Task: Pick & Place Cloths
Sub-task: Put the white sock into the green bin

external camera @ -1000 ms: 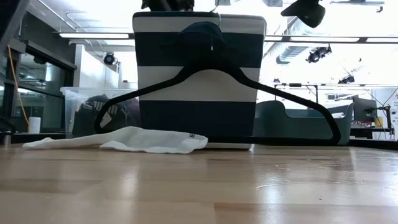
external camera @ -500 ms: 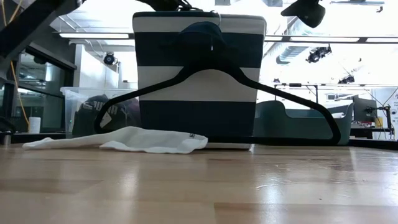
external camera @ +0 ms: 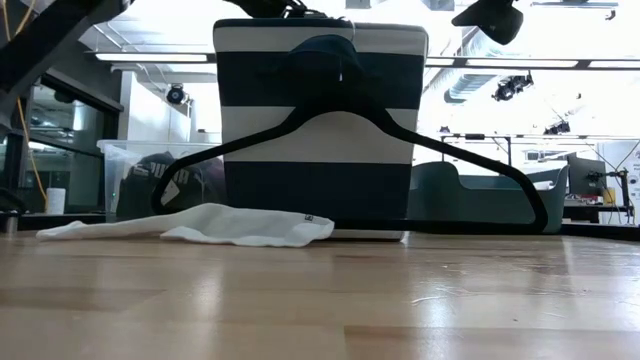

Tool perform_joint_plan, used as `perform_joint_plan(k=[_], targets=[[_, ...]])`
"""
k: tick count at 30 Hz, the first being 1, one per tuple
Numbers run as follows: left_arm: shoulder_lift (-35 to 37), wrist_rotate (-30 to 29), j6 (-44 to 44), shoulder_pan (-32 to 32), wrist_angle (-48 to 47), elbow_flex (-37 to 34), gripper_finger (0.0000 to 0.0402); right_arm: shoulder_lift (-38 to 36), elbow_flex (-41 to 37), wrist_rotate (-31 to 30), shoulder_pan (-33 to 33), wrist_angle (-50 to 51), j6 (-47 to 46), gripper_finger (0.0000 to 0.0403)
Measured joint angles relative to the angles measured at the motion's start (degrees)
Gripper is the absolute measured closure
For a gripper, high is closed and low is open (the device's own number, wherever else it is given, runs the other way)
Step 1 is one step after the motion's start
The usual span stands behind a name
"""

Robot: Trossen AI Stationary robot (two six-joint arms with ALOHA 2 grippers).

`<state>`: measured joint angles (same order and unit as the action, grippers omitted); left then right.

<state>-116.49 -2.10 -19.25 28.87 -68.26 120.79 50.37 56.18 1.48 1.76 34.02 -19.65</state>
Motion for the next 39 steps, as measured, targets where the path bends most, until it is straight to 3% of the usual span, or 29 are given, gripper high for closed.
perform_joint_plan(k=[11,20,26,39], targets=[[8.6,0.2,0.5,-5.2,-1.0,0.0,0.0134,0.0,0.0,0.0,0.0,0.0,0.0,0.0166],[14.0,0.3,7.7,-11.0,-6.2,0.0,0.0134,0.0,0.0,0.0,0.0,0.0,0.0,0.0166],[15.8,4.6,12.0,-12.5,-10.0,0.0,0.0133,0.0,0.0,0.0,0.0,0.0,0.0,0.0166],[16.3,3.5,17.2,-22.9,-20.7,-0.1,0.0133,0.0,0.0,0.0,0.0,0.0,0.0,0.0166]])
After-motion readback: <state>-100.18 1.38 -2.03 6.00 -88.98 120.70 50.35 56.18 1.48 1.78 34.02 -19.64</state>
